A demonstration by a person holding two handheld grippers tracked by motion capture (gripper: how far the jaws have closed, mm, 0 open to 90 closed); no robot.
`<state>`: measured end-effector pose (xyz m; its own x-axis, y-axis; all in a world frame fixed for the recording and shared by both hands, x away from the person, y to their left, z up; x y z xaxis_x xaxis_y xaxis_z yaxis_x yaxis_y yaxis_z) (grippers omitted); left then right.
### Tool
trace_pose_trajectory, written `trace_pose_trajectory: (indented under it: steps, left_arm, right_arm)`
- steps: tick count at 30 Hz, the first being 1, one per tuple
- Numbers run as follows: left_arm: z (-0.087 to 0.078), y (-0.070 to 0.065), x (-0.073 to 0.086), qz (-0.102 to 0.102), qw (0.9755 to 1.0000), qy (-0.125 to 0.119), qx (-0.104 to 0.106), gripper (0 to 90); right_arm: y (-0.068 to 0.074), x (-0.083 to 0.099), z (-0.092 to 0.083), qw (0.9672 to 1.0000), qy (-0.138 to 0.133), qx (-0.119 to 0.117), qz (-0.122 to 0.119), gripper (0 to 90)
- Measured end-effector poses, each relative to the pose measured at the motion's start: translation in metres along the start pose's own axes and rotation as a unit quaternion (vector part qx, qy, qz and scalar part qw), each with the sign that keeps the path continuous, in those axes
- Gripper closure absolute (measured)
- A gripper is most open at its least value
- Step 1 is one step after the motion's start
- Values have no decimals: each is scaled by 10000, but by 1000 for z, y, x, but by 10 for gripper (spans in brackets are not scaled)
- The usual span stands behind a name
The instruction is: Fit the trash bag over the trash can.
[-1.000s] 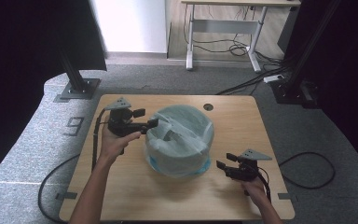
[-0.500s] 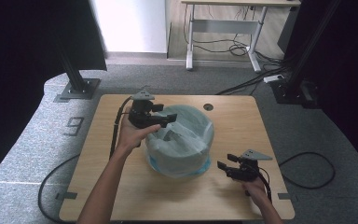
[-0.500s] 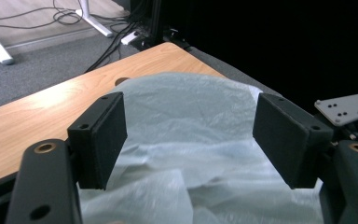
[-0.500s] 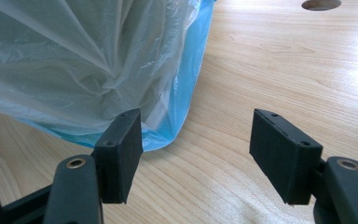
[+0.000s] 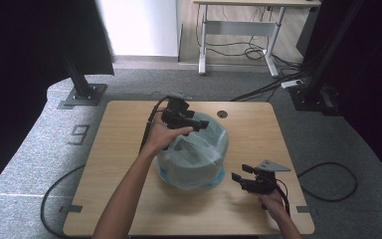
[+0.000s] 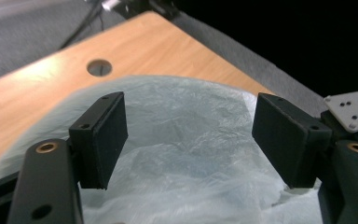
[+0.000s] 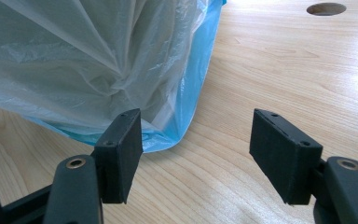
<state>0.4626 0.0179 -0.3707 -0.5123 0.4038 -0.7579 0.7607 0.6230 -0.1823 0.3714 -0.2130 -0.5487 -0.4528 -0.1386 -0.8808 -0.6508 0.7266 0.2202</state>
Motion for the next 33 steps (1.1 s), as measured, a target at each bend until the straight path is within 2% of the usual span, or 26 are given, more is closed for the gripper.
trace_pose_trajectory:
  steps: [5,15,19,24,27,30,33]
  left_arm:
    - [19,-1,-1,75,9992,403,-41,268]
    - [46,11,6,-50,9955,939,-130,293]
    - [54,11,9,-20,9933,1145,-160,299]
    - [62,9,12,81,9889,1462,-243,304]
    - [66,8,12,124,9872,1572,-249,305]
    - [69,7,11,123,9864,1615,-273,305]
    - [66,6,10,157,9874,1552,-253,305]
  right_arm:
    - [-1,0,-1,10000,-22,19,27,337]
    - [-2,0,-2,10000,-30,-8,19,337]
    - [-2,0,-2,10000,-23,-18,25,337]
    - [-2,1,-1,10000,-4,-12,15,337]
    - [-1,2,-1,10000,11,-22,1,337]
    - [-1,2,-1,10000,4,-40,0,337]
    - [-1,2,-1,10000,5,-32,-7,337]
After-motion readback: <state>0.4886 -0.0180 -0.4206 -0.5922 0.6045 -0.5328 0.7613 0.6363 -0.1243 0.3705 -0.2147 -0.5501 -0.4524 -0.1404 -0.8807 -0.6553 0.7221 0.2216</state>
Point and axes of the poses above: each handheld gripper's, and its own axes: z roughly forward along the jaws, x roughly out of its underside, y roughly to its left, the point moved 6 cm from there along z, roughly forward along the jaws, and after that the axes turned 2 degrees about -x, right-handed, at the moved point
